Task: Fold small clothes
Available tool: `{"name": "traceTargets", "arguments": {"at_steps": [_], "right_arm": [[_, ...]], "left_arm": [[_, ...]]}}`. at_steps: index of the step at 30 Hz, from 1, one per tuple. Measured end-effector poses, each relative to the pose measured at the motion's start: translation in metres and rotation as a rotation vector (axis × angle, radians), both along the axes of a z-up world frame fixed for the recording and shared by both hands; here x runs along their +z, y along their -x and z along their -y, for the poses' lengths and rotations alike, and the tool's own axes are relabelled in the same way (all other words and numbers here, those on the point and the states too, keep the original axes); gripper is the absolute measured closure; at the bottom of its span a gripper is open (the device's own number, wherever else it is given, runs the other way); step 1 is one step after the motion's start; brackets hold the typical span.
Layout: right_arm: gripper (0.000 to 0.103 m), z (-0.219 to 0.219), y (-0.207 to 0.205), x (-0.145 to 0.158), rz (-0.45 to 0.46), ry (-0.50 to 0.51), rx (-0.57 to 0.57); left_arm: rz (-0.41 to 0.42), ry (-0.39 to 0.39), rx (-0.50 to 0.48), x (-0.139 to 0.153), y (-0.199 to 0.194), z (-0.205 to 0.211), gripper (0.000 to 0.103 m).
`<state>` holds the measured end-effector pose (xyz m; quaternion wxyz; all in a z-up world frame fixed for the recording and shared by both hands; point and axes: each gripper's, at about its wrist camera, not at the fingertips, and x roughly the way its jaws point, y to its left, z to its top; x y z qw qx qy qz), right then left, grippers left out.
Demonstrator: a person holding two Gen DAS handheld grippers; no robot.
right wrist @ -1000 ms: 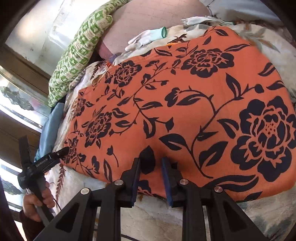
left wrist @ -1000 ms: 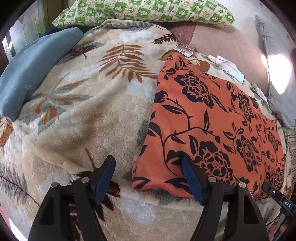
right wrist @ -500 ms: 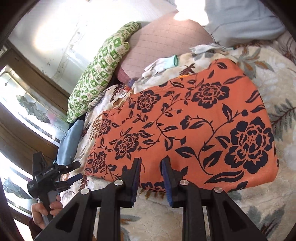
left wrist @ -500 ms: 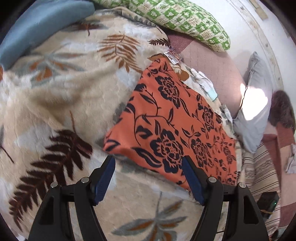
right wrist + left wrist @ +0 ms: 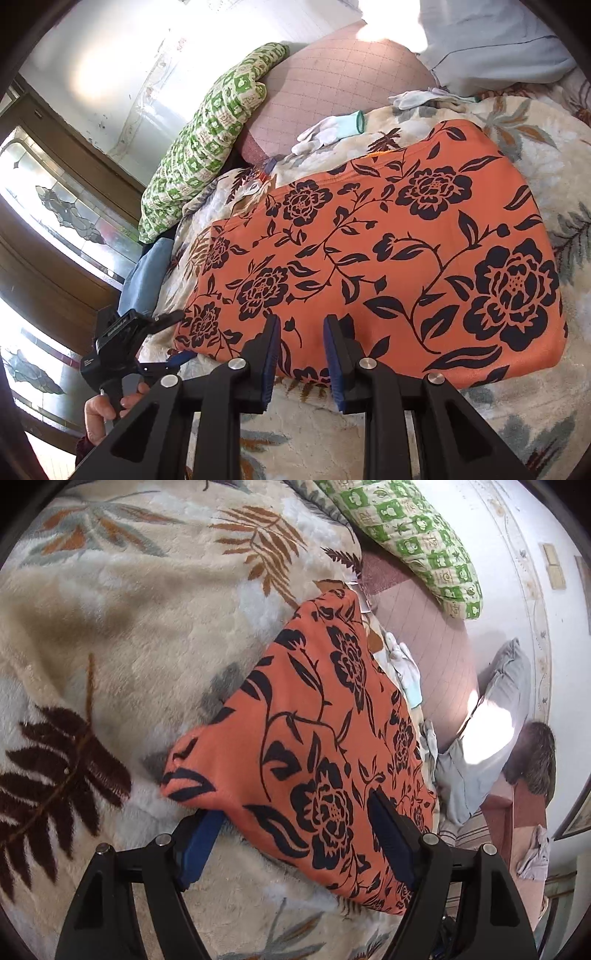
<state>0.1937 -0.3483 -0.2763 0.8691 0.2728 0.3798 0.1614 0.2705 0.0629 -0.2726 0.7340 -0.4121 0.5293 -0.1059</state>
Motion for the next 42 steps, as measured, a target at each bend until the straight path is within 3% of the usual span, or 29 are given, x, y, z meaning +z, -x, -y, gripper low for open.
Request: {"name": "traceTargets", "arguments": {"at_steps": [2, 10, 14, 21, 22, 24, 25, 28, 31, 34, 36, 37, 41, 42], "right_arm": [[0.076, 0.000, 0.000, 0.001, 0.003, 0.013, 0.004], [0.076, 0.004, -0.003, -0.004, -0.013, 0.015, 0.002], [0.076, 0.006, -0.003, -0.008, -0.026, 0.023, -0.001], [0.076, 0.010, -0.003, -0.016, -0.042, 0.016, -0.025], [0.076, 0.010, -0.003, -0.017, -0.043, 0.015, -0.027], [0.076, 0.008, -0.005, -0.018, -0.046, 0.008, -0.030], [0.076, 0.006, -0.007, -0.018, -0.045, 0.002, -0.027], [0.077, -0.005, -0.016, -0.017, -0.036, -0.003, -0.007], [0.077, -0.025, -0.029, -0.013, -0.014, 0.009, 0.028], [0.077, -0.046, -0.038, -0.010, 0.017, 0.024, 0.052], [0.077, -0.060, -0.044, -0.012, 0.019, 0.032, 0.068], [0.077, -0.067, -0.048, -0.016, 0.008, 0.033, 0.081], [0.075, -0.093, -0.064, -0.047, -0.108, 0.078, 0.116], [0.075, -0.093, -0.064, -0.048, -0.091, 0.075, 0.108]], "left_arm": [[0.002, 0.021, 0.015, 0.003, 0.002, -0.003, 0.023], [0.039, -0.047, 0.029, 0.001, -0.004, 0.006, 0.023], [0.101, -0.095, 0.020, 0.002, -0.008, 0.014, 0.023], [0.203, -0.111, 0.028, 0.012, -0.005, 0.015, 0.023], [0.218, -0.124, 0.033, 0.015, -0.004, 0.015, 0.027], [0.224, -0.159, 0.043, 0.014, -0.004, 0.014, 0.049], [0.221, -0.171, 0.045, 0.011, -0.005, 0.014, 0.054], [0.169, -0.112, 0.059, -0.005, -0.011, 0.013, 0.040], [0.210, -0.048, 0.052, -0.003, -0.014, 0.014, 0.022], [0.236, -0.050, 0.039, -0.003, -0.016, 0.017, 0.023], [0.247, -0.054, 0.031, -0.001, -0.019, 0.020, 0.034], [0.239, -0.076, 0.024, -0.002, -0.022, 0.020, 0.054], [0.249, -0.055, 0.004, -0.004, -0.026, 0.021, 0.064], [0.259, -0.068, -0.005, -0.001, -0.026, 0.022, 0.064]]}}
